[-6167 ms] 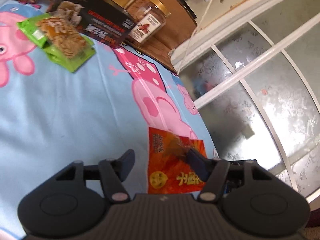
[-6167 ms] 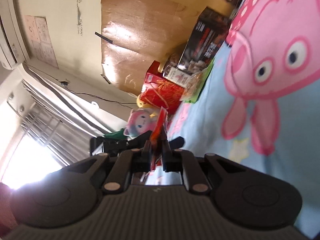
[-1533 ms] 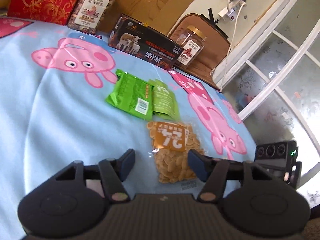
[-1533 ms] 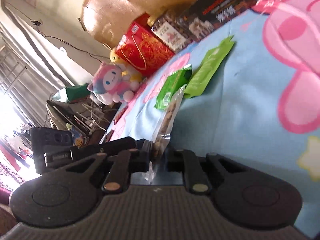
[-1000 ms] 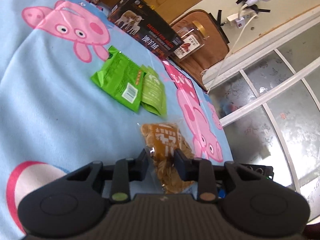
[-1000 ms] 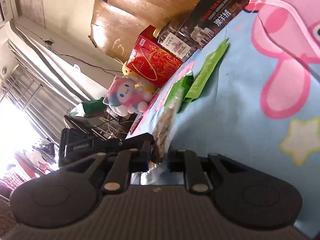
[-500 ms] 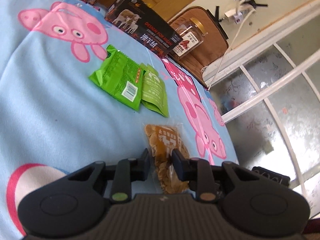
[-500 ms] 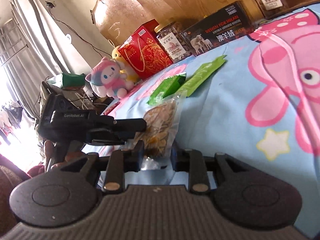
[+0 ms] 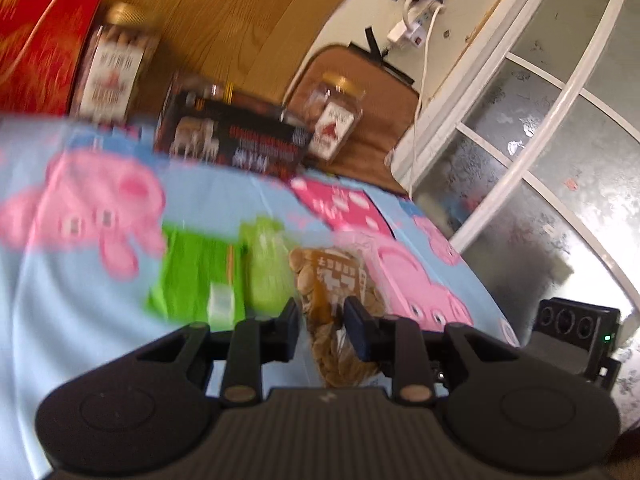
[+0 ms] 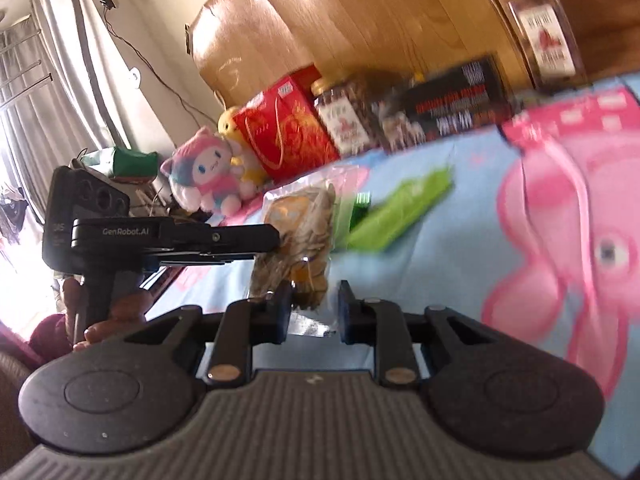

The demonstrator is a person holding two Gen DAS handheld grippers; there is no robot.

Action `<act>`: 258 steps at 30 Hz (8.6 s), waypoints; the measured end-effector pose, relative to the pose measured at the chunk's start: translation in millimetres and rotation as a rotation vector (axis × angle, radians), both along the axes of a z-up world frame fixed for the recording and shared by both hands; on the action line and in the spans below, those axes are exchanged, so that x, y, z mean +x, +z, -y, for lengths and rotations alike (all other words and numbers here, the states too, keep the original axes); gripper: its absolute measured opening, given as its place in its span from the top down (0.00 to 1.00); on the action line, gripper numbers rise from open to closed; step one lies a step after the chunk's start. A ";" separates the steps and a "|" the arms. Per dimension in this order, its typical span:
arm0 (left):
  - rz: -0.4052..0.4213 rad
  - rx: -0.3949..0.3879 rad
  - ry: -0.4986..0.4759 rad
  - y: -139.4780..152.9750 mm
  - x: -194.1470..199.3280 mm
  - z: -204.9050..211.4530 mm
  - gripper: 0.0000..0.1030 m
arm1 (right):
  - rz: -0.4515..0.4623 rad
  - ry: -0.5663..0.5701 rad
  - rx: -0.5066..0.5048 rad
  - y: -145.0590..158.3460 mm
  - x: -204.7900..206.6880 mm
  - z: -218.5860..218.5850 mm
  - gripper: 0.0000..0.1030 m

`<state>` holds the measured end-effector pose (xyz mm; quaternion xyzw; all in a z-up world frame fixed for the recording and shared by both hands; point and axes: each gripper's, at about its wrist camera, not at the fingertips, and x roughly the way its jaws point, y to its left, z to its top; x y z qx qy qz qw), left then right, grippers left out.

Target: Organize snacks

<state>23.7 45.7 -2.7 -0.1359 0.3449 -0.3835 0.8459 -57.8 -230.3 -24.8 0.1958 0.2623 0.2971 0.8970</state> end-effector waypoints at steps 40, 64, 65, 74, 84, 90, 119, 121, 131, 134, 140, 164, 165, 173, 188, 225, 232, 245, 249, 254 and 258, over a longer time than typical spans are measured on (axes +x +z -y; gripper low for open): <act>0.065 0.149 0.186 10.9 125.1 37.3 0.49 | -0.156 -0.270 0.163 -28.8 140.5 68.9 0.44; -0.013 0.052 0.122 -12.0 37.2 1.2 0.49 | -0.190 -0.236 -0.080 40.7 290.9 1.3 0.77; -0.015 0.045 0.118 -11.5 38.6 0.8 0.49 | -0.161 -0.232 -0.048 44.9 271.7 8.2 0.76; -0.020 0.065 0.070 -12.9 62.9 28.8 0.49 | -0.321 -0.212 0.164 -7.0 140.4 55.0 0.63; -0.103 0.150 0.022 -30.0 75.5 55.2 0.50 | -0.424 -0.186 0.252 -32.3 108.2 42.2 0.64; -0.114 0.089 0.014 -32.9 63.2 38.9 0.50 | -0.389 -0.114 0.232 -33.0 118.8 5.3 0.70; -0.096 -0.105 -0.065 11.3 67.8 34.5 0.79 | -0.206 -0.128 0.556 -15.7 82.4 39.4 0.86; -0.061 -0.073 -0.060 22.4 79.6 40.5 0.78 | -0.169 -0.142 0.498 -2.5 94.9 37.4 0.86; 0.081 0.050 0.062 63.4 188.0 87.3 0.72 | 0.006 -0.196 0.217 58.7 216.8 32.6 0.87; 0.116 0.092 0.115 62.6 220.4 100.2 0.75 | 0.059 -0.189 0.131 66.5 251.4 28.3 0.89; 0.121 0.200 0.197 38.0 261.5 123.5 0.79 | 0.066 -0.201 -0.032 55.1 298.9 16.6 0.88; 0.038 0.118 0.168 7.8 65.0 -34.0 0.51 | -0.189 -0.115 0.153 -2.0 133.9 1.2 0.66; 0.027 0.115 0.170 3.6 53.1 -39.6 0.51 | -0.213 -0.097 0.166 -6.8 128.4 -3.7 0.66; -0.067 0.118 0.211 -30.9 1.9 -56.2 0.50 | -0.292 0.014 0.141 -23.4 95.7 -39.5 0.67; -0.112 0.047 0.238 -39.4 -7.3 -59.0 0.50 | -0.306 0.056 0.179 -31.4 59.0 -51.4 0.83; -0.071 0.059 0.121 -33.0 5.3 -16.1 0.53 | -0.130 -0.025 -0.012 -19.4 32.7 -41.1 0.79; 0.053 0.077 0.083 4.3 20.0 -2.8 0.53 | -0.024 -0.064 -0.018 7.4 46.6 -35.2 0.79; 0.251 0.106 0.109 74.1 145.5 52.0 0.54 | 0.199 -0.176 -0.115 64.7 180.7 -12.5 0.81; 0.238 0.118 0.145 71.4 198.3 68.5 0.54 | 0.218 -0.216 -0.165 59.7 230.5 -7.9 0.81; 0.188 0.183 0.190 39.5 245.1 89.1 0.52 | 0.172 -0.266 -0.261 30.6 274.1 -8.7 0.78; 0.164 0.226 0.251 19.9 251.4 92.4 0.50 | 0.171 -0.292 -0.303 20.2 271.6 -8.5 0.72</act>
